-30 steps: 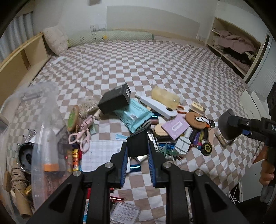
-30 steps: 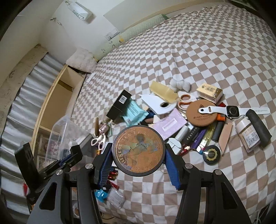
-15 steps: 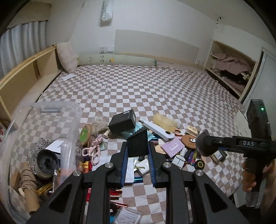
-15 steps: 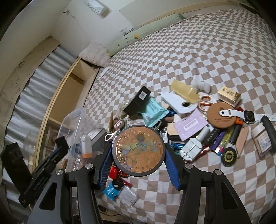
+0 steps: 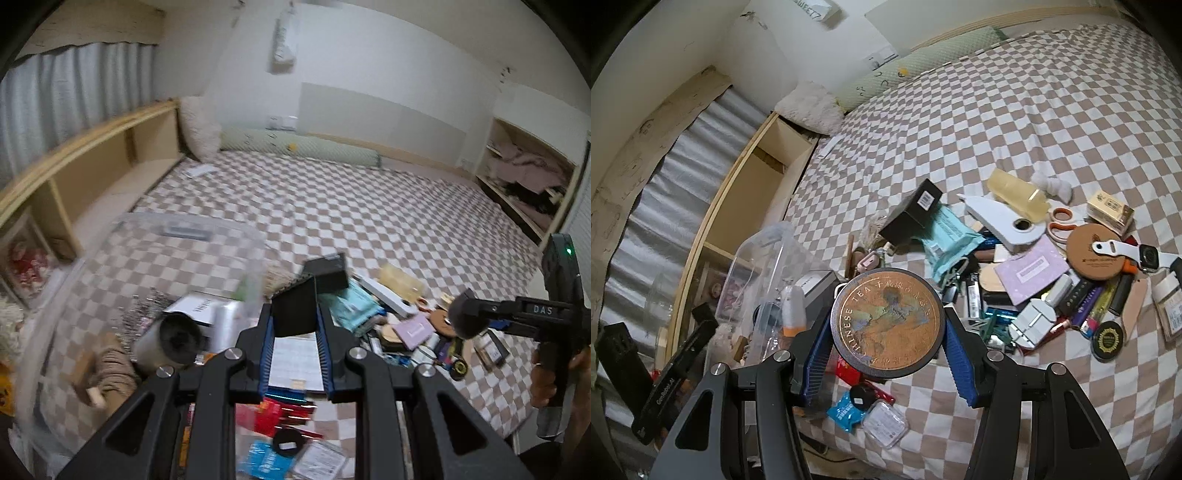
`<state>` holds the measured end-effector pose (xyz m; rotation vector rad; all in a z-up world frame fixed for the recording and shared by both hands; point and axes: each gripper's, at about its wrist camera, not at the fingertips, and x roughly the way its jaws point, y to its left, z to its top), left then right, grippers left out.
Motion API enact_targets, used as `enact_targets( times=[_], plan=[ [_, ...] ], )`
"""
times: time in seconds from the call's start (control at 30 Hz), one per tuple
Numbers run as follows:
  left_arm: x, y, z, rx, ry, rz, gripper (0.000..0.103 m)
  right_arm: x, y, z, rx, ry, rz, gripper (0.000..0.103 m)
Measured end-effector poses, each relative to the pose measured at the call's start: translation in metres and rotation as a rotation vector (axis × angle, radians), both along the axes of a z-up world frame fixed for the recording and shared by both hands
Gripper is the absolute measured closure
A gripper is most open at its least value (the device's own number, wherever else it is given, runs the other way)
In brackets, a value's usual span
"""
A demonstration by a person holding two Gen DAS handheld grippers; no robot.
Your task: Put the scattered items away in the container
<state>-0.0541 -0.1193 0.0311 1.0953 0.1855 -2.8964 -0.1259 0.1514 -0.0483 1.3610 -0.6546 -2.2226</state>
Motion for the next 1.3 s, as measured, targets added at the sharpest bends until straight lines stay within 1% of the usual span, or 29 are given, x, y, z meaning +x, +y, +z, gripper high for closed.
enact_targets(
  times=[0.13,0.3,0.47,0.57,0.8,1.0,1.3],
  plan=[
    [0.010,-0.024,0.001,-0.007,0.006,0.061,0.081,-0.001,-0.015,0.005,-0.003,0.012,0.022,0.045],
    [0.022,-0.057,-0.001,0.006,-0.004,0.129,0.081,0.000,-0.033,0.009,0.002,0.027,0.051,0.045],
    [0.028,-0.086,-0.012,0.027,-0.032,0.189,0.081,-0.001,-0.054,0.014,-0.004,0.038,0.079,0.045],
    [0.030,-0.097,-0.020,0.025,-0.056,0.210,0.081,0.000,-0.066,0.017,-0.008,0.045,0.098,0.045],
    [0.031,-0.119,-0.041,0.060,-0.122,0.226,0.081,0.000,-0.094,0.021,-0.013,0.056,0.138,0.045],
    [0.033,-0.132,-0.054,0.080,-0.163,0.233,0.081,0.001,-0.116,0.028,-0.026,0.073,0.168,0.045],
    [0.036,-0.142,-0.062,0.060,-0.191,0.249,0.081,0.006,-0.150,0.043,-0.055,0.109,0.230,0.045]
  ],
)
